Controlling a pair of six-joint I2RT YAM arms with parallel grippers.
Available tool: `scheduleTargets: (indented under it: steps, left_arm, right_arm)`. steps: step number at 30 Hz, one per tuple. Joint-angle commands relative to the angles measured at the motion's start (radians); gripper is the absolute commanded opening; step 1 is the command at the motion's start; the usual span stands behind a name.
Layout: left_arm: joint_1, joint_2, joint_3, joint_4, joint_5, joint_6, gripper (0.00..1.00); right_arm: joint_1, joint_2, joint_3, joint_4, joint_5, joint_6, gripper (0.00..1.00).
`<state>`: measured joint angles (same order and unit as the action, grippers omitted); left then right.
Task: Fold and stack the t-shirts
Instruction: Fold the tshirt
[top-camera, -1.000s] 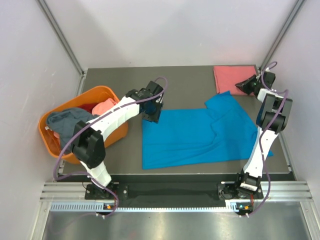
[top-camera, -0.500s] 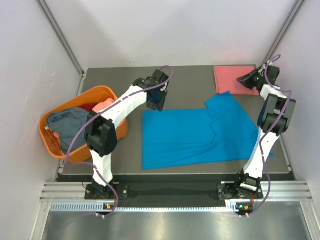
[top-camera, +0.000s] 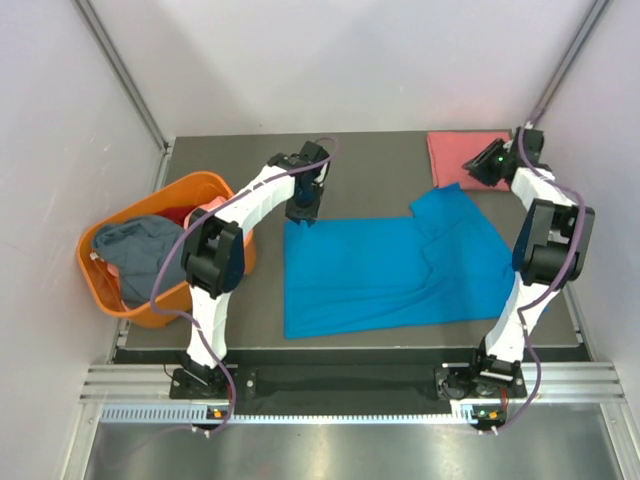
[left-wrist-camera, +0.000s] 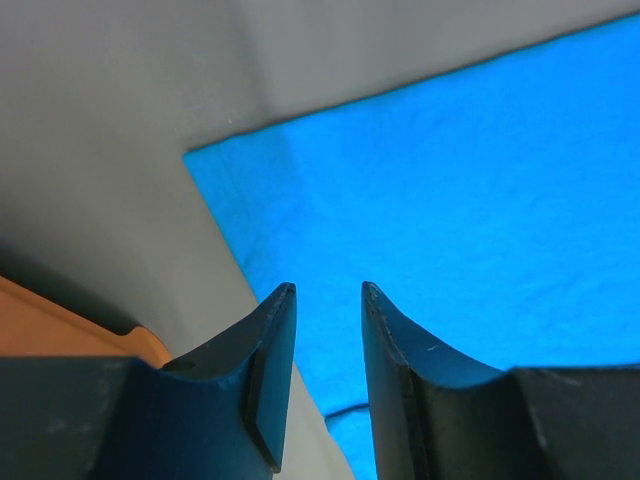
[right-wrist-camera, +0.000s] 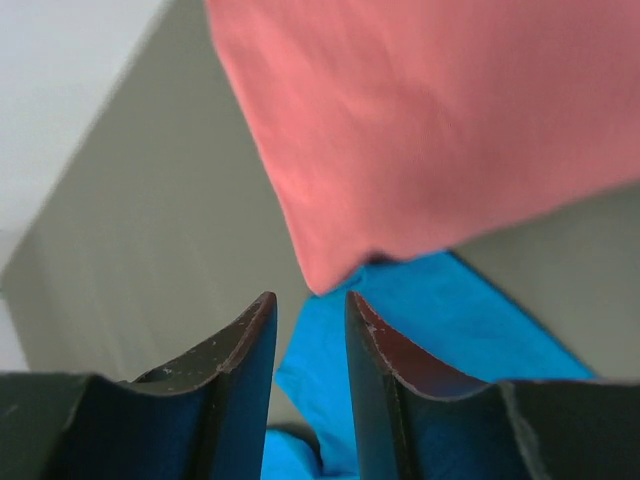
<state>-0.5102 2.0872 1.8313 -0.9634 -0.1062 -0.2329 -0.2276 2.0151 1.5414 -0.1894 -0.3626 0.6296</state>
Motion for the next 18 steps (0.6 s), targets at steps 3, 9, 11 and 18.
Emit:
scheduleTargets:
  steps: [3,9,11,18]
  left_arm:
    - [0.007,0.002,-0.065,0.000,0.023,0.001,0.36]
    - [0.007,-0.044,-0.171,0.037,0.011,-0.003,0.36]
    - [0.007,-0.045,-0.178,0.032,-0.001,0.000,0.36]
    - [0.007,-0.061,-0.176,0.038,0.011,0.007,0.36]
  right_arm:
    - [0.076,-0.078,-0.088,-0.058,0.201,0.090,0.35]
    - [0.120,-0.052,-0.075,-0.044,0.277,0.151,0.34]
    - [0.126,-0.042,-0.069,-0.038,0.295,0.171,0.34]
    - [0.126,-0.012,-0.035,-0.048,0.355,0.209,0.34]
